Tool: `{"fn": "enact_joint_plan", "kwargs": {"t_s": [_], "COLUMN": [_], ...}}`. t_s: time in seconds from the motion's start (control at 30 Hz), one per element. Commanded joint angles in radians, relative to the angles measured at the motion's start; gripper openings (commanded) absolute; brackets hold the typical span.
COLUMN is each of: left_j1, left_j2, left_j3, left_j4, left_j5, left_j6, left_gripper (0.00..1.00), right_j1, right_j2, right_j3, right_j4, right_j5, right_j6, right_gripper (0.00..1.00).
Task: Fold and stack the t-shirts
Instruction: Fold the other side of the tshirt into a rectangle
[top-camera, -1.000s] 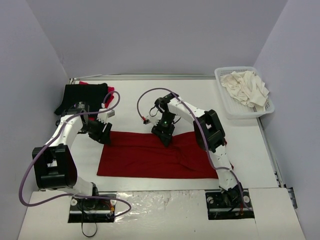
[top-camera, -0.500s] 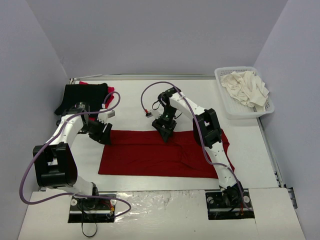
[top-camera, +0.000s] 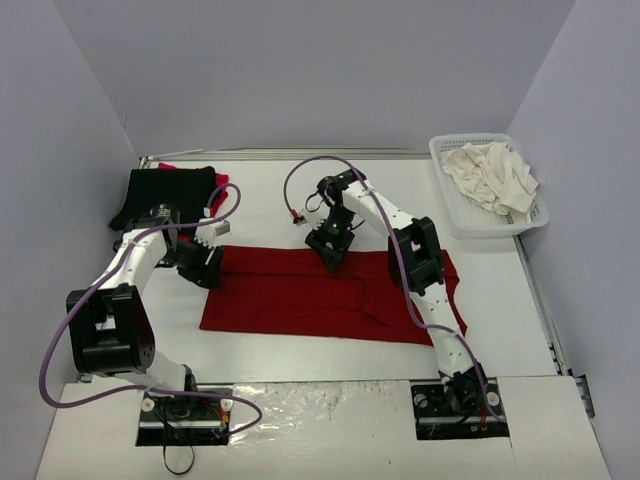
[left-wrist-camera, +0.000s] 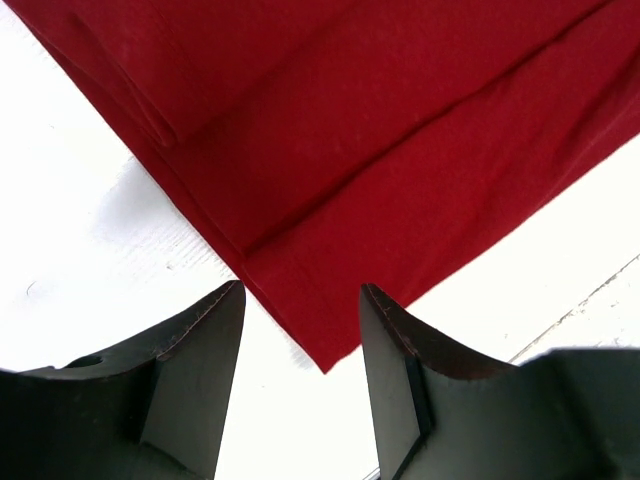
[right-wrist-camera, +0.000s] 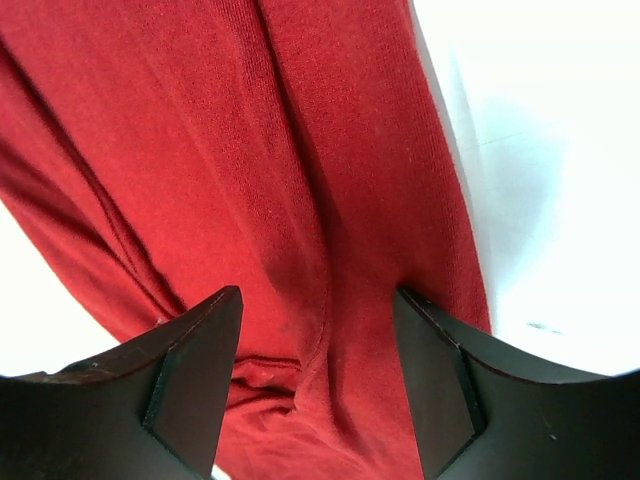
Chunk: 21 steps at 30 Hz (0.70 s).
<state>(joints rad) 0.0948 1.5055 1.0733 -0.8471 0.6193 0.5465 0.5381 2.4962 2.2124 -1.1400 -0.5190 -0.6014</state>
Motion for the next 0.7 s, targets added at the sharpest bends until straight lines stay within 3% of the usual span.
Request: {"fn": "enact_joint_plan", "kwargs": {"t_s": [0.0, 0.47, 0.6, 0.67], "left_j1": [0.002, 0.006, 0.008, 0.010], "left_j2": [-0.010, -0.086, -0.128, -0.152], "left_j3": [0.022, 0.008, -0.003, -0.007], "left_j4": [0.003, 0.026, 0.051, 0.056], "left_j5": [-0.007, -0.058, -0.076, -0.078], "left_j6": [-0.005, -0.028, -0.046, -0.049], "left_gripper": [0.48, 0.48, 0.48, 0.48], "right_j1": [-0.012, -0.001, -0.007, -0.003], "right_j2": [-0.052, -0.331, -0.463, -0.568], "right_j3": [0.023, -0.046, -0.129, -0.262], "right_j4": [0.126, 0.137, 0.187, 0.278], "right_j5": [0.082, 0.117, 0.238, 0.419], "right_j6": [-0.023, -0.001, 0.024, 0.041], "right_gripper": [0.59, 0.62, 0.62, 0.59]}}
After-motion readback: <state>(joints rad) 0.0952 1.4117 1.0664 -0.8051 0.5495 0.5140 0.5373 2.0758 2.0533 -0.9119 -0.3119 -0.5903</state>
